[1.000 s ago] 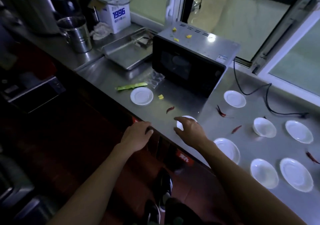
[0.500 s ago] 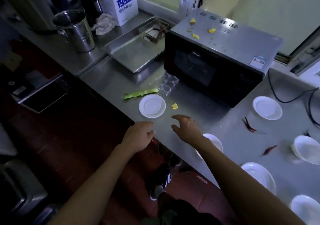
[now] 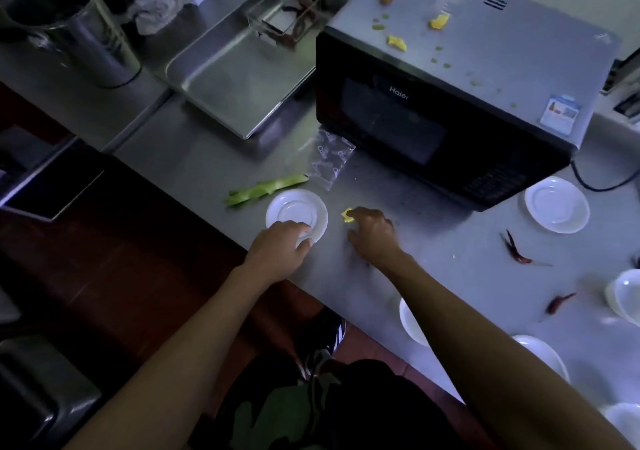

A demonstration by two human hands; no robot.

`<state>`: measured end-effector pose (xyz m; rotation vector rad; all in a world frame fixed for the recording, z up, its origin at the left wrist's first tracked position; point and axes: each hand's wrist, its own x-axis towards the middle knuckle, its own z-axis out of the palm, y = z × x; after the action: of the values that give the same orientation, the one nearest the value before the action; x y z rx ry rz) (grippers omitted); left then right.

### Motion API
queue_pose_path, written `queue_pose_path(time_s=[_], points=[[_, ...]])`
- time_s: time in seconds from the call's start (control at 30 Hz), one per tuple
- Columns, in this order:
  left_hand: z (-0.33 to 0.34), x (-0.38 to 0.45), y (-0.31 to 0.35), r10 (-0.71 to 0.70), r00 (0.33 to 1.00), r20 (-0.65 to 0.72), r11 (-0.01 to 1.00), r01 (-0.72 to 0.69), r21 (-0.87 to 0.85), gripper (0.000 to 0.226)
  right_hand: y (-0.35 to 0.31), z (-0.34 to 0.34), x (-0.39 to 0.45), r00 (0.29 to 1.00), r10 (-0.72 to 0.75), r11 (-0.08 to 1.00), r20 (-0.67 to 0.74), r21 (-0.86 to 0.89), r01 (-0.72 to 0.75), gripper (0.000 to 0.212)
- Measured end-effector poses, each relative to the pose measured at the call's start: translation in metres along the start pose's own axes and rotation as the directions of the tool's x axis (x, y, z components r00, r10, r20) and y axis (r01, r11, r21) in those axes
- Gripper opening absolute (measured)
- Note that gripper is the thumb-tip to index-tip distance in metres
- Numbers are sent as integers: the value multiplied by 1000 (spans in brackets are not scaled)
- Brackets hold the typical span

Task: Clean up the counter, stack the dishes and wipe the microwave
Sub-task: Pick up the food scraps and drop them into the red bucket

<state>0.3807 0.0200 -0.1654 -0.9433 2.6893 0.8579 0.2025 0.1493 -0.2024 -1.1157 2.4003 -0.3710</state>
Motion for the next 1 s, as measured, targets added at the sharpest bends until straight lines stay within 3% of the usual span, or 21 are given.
queue_pose_path(time_s=[0.23, 0.57, 0.77, 1.0], points=[[-9, 49, -9, 46, 993, 105, 998, -51, 44, 39, -9, 9, 25, 999, -31, 994, -25, -108, 28, 41], [-40, 129, -19, 327, 921, 212, 941, -338, 17, 31, -13, 25, 46, 976, 206, 976, -74, -54, -211, 20], [-58, 170, -15, 392, 863, 320, 911, -412, -7, 33, -21, 26, 48, 895, 427, 903, -127, 110, -415, 14], [-69, 195, 1, 498, 776, 388, 841, -541, 3, 34, -30, 29, 40, 772, 599, 788, -210, 328, -522, 12]])
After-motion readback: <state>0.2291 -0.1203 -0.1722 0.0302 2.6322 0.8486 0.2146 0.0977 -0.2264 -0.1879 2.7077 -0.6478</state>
